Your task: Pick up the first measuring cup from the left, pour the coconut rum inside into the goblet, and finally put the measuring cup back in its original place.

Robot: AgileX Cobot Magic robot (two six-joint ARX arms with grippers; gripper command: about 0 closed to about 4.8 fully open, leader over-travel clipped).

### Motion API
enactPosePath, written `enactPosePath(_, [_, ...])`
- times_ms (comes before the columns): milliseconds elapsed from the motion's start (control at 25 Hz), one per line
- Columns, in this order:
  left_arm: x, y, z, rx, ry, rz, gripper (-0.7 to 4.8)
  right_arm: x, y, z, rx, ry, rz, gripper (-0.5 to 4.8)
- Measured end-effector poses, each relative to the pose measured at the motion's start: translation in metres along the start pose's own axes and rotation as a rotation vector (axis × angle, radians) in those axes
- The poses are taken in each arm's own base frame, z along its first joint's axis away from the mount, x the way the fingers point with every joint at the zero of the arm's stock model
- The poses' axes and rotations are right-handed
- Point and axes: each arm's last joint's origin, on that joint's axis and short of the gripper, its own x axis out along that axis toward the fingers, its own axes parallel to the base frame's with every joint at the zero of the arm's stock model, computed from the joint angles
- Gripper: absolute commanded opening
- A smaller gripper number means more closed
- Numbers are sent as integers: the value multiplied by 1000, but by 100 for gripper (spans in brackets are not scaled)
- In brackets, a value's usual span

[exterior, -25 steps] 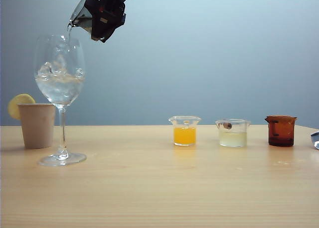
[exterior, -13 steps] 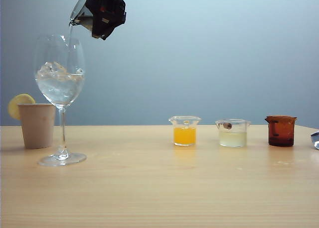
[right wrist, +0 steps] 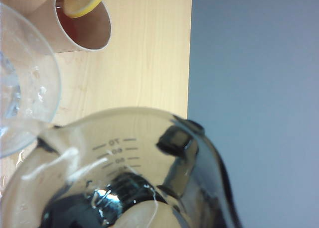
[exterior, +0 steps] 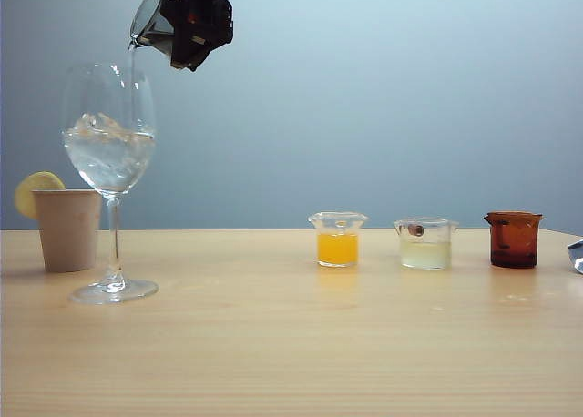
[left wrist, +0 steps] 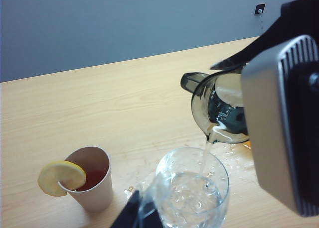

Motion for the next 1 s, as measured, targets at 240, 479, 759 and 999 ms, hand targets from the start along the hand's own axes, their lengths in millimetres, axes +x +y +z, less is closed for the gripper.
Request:
enactPosePath(240, [0,0,0,0,0,0,-5,0,0,0,-22,21,-11,238])
enactPosePath(479, [0,0,0,0,0,0,-5,0,-2,0,-33,36,-36,238])
enactPosePath(759, [0,0,0,0,0,0,-5,-3,-1,12,-52,-2,-67,238])
enactPosePath(999, [0,0,0,0,0,0,-5,-3,-1,12,-101,-1,-67,238])
